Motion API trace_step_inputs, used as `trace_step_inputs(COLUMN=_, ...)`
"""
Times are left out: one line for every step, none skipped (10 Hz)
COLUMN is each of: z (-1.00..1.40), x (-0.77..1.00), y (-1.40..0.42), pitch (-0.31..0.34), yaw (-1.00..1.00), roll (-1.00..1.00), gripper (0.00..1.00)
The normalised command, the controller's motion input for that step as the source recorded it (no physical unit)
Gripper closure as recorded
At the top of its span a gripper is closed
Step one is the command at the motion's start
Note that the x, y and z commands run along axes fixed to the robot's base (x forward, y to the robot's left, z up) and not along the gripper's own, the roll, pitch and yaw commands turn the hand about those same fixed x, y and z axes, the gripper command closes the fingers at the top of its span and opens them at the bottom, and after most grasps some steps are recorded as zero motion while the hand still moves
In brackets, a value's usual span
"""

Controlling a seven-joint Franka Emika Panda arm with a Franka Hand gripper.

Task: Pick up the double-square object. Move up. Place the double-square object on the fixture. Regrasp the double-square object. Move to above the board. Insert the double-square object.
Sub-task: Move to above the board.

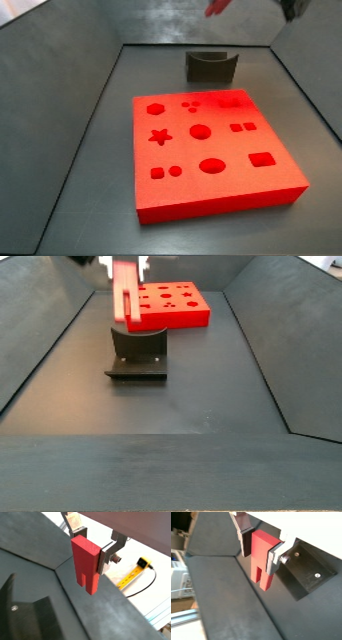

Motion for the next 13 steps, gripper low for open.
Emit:
trace_step_inputs(z=1.00, x=-0.04, y=0.11, pitch=-0.182, yaw=-0.30, roll=0.00, gripper=1.00)
trace_step_inputs(z=1.00, x=-0.05, y=0.12, pitch=-0.105, yaw=-0.31, roll=-0.02, gripper=1.00)
trace_step_inputs(z=1.00, x=-0.05, y=0.12, pitch=-0.049, yaw=-0.30, roll=-0.03, gripper=1.00)
trace_step_inputs(z=1.00, x=-0.07, y=0.12, pitch=0.013, yaw=-0.26, roll=-0.03, gripper=1.00)
trace_step_inputs(z=0.88, x=-0.07, y=0.11, pitch=0.059, yaw=-0.23, roll=-0.03, gripper=1.00)
trace_step_inputs(z=0.57, x=-0.05, y=0.07, pitch=0.115, yaw=-0.17, roll=-0.03, gripper=1.00)
trace_step_inputs(z=0.34, x=-0.04, y=0.04, pitch=0.155, yaw=-0.13, roll=-0.03, gripper=1.00)
trace_step_inputs(z=0.10, x=-0.48, y=-1.00, pitch=0.058, yaw=-0.30, roll=-1.00, gripper=1.00)
trace_step_inputs(z=0.09, x=-0.48, y=-1.00, pitch=0.057, yaw=-0.29, roll=-1.00, gripper=1.00)
trace_step_inputs(z=0.10, x=-0.51, y=-1.00, pitch=0.060, yaw=-0.29, roll=-1.00, gripper=1.00)
trace_step_inputs(z=0.09, x=-0.51, y=-1.00, pitch=0.067, yaw=-0.29, roll=-1.00, gripper=1.00)
trace_step_inputs(z=0.10, x=-0.51, y=-1.00, pitch=0.093, yaw=-0.29, roll=-1.00, gripper=1.00)
trace_step_inputs(z=0.10, x=-0.51, y=-1.00, pitch=0.110, yaw=-0.28, roll=-1.00, gripper=1.00)
